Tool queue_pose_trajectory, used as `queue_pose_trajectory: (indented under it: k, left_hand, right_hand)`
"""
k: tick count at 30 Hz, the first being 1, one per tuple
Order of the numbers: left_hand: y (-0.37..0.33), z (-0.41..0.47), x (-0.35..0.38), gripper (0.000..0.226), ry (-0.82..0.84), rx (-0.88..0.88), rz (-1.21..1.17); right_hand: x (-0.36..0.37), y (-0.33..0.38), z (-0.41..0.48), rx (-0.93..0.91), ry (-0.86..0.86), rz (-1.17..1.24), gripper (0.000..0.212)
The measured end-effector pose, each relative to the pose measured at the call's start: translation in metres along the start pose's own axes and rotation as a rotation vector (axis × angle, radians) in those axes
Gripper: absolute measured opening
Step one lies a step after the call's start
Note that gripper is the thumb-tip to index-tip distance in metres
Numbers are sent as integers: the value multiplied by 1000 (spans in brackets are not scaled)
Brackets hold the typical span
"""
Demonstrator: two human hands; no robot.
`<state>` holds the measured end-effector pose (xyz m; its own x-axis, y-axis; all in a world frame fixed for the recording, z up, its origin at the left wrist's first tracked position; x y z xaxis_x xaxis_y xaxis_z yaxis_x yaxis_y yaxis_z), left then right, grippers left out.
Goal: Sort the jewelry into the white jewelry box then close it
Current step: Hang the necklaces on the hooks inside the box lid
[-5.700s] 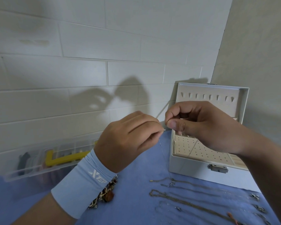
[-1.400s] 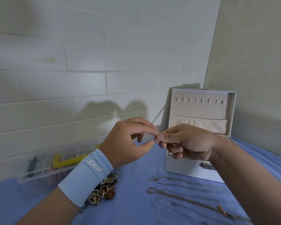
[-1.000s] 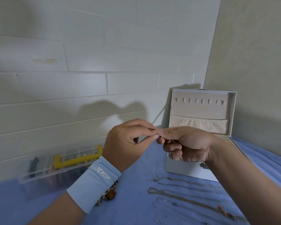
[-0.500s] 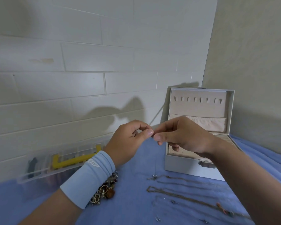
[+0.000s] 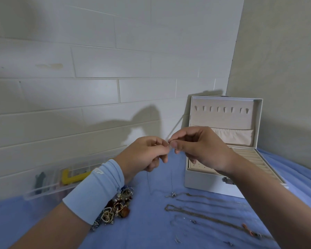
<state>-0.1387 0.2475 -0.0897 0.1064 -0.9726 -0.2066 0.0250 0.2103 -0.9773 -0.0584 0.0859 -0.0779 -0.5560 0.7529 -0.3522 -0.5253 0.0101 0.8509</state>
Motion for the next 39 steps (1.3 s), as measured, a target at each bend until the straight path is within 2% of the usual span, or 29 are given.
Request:
queue_pose_trajectory:
  k: [5, 8, 13, 18, 22, 26, 31, 35, 39]
  left_hand:
    - [3, -3, 3, 30, 196, -223, -149]
    - [5, -3, 1, 35, 224, -278, -190]
    - [7, -1, -2, 22, 210, -314, -279]
    - [14, -1, 1, 17, 240, -399, -518]
    - [15, -1, 3, 11, 173, -422, -539]
    - [10, 0, -5, 9, 43, -342, -275]
    - [-1, -5, -12, 17, -150, -144, 98]
    - [-5, -7, -12, 17, -242, 95, 228]
    - [-5, -6, -11, 18, -266, 294, 300]
  right_hand:
    - [7, -3, -1, -94, 9, -42, 15]
    - [5, -8, -1, -126, 1, -109, 20]
    - [5, -9, 0, -220, -29, -108, 14]
    - [9, -10, -1, -146, -14, 73, 12]
    - [18, -16, -2, -84, 31, 203, 6]
    - [27, -20, -4, 22, 25, 312, 9]
    - [35, -20, -2, 83, -75, 190, 12]
    - [41, -18, -1, 151, -184, 233, 11]
    - [41, -16, 0, 234, -229, 339, 17]
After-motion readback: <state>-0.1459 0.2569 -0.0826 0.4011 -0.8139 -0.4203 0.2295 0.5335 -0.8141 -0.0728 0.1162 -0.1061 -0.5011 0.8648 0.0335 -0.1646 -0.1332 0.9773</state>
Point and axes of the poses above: each hand's wrist, its own z-axis towards the middle knuckle, its own x-axis out of the palm, y = z × x, the point moved 2 cm from there along z, towards the middle knuckle, and after that the axes turned 1 degree about -x, right-handed, at the moved point
